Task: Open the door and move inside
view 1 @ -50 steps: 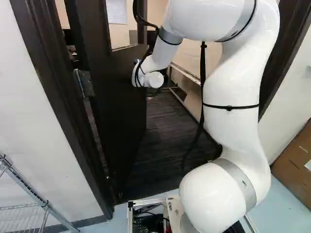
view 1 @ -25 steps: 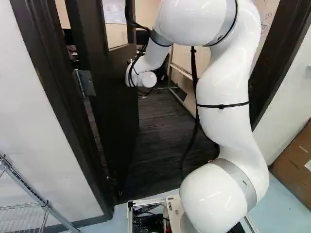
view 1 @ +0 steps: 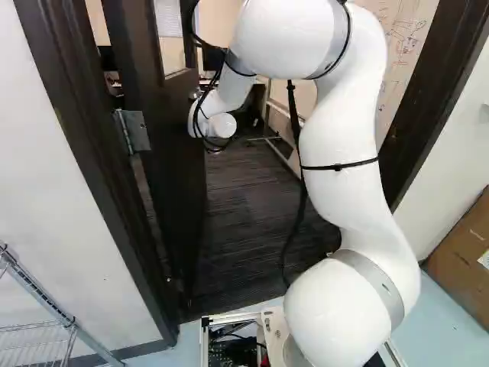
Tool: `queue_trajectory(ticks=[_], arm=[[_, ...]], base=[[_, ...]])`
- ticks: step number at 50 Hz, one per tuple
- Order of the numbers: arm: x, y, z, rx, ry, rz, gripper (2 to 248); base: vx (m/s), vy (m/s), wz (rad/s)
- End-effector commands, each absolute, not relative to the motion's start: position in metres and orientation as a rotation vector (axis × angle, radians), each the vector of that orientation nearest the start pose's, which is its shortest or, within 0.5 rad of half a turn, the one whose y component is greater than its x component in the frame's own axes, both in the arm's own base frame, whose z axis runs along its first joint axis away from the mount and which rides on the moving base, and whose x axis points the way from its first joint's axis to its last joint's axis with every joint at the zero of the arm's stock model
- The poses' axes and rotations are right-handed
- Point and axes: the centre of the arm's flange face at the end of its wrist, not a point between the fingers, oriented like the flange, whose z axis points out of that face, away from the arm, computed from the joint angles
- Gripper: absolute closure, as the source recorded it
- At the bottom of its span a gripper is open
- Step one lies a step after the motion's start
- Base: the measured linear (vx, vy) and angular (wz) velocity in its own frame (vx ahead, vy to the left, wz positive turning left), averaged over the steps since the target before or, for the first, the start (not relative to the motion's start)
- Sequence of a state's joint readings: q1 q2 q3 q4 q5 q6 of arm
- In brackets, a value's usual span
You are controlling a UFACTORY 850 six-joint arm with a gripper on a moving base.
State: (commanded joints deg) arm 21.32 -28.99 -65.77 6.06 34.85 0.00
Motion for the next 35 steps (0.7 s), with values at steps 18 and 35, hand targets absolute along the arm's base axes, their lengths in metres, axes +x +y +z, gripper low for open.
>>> queue_trajectory(ticks=[18, 35], arm=[[0.613, 0.262, 0.423, -2.328, -0.384, -1.687, 3], [0.617, 0.280, 0.421, -2.305, -0.417, -1.685, 3]], base=[[0.000, 0.000, 0.000], [0.000, 0.000, 0.000]])
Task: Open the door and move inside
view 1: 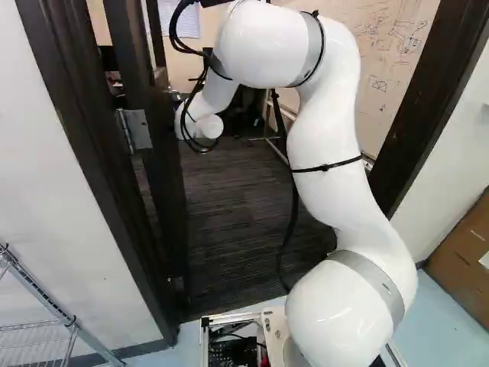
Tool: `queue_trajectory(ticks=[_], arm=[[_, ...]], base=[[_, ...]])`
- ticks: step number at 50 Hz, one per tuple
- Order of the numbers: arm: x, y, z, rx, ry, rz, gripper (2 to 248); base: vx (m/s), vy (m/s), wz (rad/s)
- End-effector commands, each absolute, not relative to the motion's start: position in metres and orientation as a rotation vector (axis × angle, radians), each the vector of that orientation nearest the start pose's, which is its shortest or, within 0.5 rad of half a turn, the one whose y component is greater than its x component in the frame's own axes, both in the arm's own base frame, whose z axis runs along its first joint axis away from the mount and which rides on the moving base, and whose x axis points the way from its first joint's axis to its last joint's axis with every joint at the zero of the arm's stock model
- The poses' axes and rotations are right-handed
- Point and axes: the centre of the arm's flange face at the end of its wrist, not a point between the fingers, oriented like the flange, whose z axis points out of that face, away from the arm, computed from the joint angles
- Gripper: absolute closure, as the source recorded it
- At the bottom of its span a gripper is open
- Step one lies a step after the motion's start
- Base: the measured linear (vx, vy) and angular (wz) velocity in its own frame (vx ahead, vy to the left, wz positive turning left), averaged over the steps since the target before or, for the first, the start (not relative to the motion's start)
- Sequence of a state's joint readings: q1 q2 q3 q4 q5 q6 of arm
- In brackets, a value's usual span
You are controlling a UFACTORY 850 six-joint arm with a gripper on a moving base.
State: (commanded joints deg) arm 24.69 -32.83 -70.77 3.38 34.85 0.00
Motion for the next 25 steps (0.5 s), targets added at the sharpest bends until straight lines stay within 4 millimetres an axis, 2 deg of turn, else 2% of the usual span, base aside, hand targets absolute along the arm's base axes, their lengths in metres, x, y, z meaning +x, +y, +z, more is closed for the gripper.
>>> queue_trajectory(ticks=[25], arm=[[0.6170, 0.2807, 0.4212, -2.305, -0.417, -1.685, 3]], base=[[0.000, 0.000, 0.000]])
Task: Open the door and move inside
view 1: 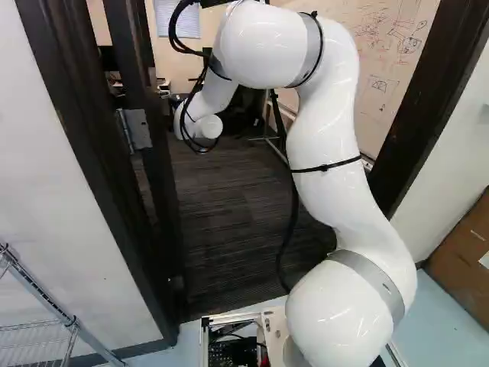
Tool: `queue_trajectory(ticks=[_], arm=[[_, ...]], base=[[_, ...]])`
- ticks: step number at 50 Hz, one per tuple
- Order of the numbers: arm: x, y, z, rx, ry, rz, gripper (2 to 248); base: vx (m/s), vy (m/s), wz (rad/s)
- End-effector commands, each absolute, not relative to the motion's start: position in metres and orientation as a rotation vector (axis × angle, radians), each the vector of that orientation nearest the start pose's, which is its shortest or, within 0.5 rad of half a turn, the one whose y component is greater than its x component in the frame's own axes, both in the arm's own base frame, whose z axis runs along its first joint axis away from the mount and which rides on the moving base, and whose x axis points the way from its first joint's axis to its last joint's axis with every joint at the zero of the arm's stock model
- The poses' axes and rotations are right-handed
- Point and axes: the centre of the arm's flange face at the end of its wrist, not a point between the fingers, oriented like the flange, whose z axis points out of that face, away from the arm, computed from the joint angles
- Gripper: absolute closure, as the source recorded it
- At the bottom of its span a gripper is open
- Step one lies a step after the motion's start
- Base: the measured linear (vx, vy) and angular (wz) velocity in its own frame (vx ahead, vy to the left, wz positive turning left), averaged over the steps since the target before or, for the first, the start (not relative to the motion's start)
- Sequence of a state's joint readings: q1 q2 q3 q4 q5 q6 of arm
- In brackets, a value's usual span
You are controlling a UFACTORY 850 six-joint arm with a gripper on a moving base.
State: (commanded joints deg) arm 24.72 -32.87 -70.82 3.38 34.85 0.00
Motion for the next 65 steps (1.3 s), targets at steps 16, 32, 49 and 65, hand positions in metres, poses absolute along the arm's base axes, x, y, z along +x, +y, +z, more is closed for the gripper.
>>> queue_trajectory(ticks=[16, 32, 49, 65], arm=[[0.616, 0.264, 0.422, -2.323, -0.395, -1.689, 3], [0.614, 0.238, 0.424, -2.352, -0.357, -1.696, 3], [0.612, 0.209, 0.426, -2.382, -0.313, -1.705, 3], [0.611, 0.183, 0.427, -2.409, -0.271, -1.714, 3]], base=[[0.000, 0.000, 0.000], [0.000, 0.000, 0.000], [0.000, 0.000, 0.000], [0.000, 0.000, 0.000]])
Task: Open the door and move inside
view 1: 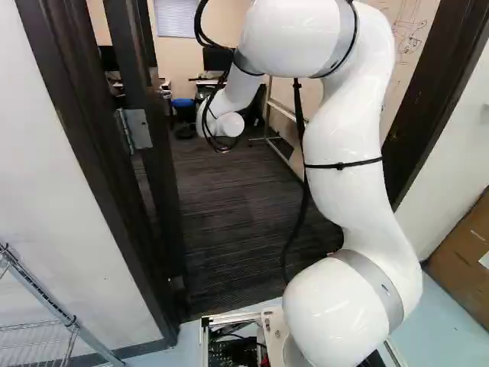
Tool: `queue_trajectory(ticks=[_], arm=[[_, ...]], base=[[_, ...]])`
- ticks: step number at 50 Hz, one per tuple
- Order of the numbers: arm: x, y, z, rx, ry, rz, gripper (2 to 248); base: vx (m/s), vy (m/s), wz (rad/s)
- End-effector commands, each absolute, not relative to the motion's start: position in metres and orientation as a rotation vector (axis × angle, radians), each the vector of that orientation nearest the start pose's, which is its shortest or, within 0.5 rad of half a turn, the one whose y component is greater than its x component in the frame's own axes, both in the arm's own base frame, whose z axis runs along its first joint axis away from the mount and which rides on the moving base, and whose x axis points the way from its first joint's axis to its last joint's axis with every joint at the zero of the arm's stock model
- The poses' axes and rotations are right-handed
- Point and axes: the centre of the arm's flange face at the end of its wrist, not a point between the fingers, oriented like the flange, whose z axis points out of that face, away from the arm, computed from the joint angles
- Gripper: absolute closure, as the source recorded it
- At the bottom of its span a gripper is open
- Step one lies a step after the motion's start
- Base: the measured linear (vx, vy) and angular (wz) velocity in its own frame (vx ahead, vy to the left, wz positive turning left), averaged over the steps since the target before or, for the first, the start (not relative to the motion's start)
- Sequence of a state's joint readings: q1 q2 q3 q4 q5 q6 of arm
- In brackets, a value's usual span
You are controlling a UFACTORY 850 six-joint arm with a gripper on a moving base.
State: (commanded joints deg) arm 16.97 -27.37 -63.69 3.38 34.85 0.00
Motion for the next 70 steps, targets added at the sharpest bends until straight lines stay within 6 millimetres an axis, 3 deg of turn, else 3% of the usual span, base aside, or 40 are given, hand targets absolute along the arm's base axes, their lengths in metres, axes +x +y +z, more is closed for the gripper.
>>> queue_trajectory(ticks=[70], arm=[[0.606, 0.073, 0.430, -2.512, -0.067, -1.762, 3]], base=[[0.000, 0.000, 0.000]])
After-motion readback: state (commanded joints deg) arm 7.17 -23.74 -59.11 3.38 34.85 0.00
